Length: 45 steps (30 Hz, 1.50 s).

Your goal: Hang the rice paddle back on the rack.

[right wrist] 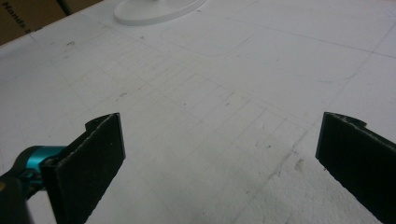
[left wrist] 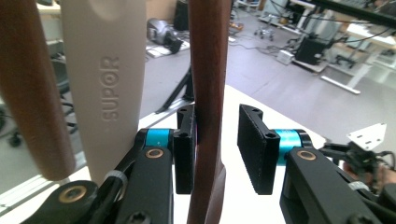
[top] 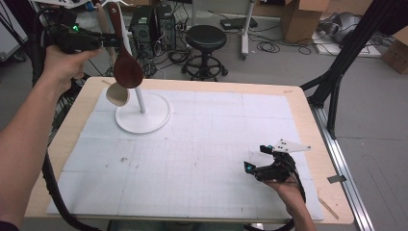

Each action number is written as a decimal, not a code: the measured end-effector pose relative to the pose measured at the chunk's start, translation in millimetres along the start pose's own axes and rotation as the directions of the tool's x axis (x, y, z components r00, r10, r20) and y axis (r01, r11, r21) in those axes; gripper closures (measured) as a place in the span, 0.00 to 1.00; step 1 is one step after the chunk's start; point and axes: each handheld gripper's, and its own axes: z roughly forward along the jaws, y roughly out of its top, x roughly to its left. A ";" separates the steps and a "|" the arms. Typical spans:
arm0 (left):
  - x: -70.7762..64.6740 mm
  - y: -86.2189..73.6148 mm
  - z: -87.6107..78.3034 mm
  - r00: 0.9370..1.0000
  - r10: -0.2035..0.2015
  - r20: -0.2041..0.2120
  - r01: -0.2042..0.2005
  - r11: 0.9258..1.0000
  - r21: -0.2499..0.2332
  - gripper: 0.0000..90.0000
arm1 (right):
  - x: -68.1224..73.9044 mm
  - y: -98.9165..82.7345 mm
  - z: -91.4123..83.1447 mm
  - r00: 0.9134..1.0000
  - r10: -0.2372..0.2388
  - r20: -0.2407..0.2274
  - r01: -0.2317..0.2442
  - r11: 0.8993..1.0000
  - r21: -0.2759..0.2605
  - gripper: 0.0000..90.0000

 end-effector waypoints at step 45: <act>-43.7 -56.8 -32.8 0.996 0.013 -0.085 -0.011 1.000 0.019 0.42 | 1.0 3.5 -0.5 0.999 -0.013 0.034 0.013 1.000 -0.012 0.01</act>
